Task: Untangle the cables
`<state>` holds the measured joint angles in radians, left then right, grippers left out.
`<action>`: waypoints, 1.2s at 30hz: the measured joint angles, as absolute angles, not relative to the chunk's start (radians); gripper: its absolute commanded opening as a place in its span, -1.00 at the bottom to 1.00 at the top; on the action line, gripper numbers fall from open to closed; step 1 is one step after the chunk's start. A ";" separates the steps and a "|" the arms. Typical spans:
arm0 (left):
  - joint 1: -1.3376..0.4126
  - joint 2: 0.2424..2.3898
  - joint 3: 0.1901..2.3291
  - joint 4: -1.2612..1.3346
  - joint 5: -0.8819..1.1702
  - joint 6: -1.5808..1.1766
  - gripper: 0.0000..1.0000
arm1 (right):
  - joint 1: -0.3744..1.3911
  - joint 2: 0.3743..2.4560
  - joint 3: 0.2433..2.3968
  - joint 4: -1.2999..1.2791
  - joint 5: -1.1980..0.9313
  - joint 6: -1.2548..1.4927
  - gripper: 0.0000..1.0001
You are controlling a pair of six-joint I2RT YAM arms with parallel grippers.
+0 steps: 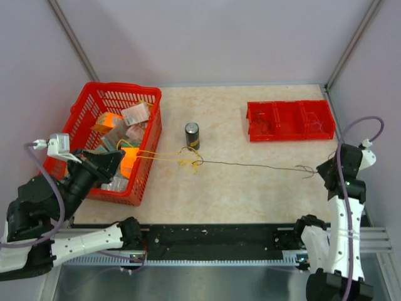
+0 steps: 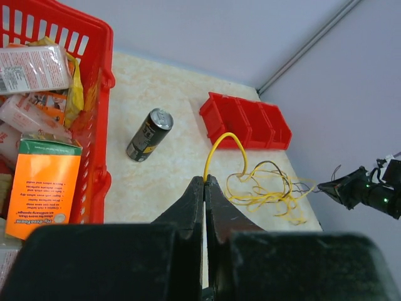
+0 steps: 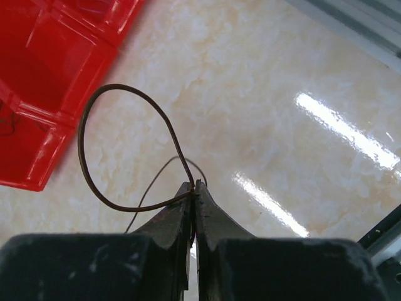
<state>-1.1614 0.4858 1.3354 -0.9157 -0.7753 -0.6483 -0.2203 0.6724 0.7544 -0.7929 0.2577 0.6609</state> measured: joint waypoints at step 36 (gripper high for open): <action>-1.169 0.526 1.736 -0.890 -0.585 -0.267 -1.00 | -0.432 0.897 0.767 -0.711 0.005 0.593 -1.00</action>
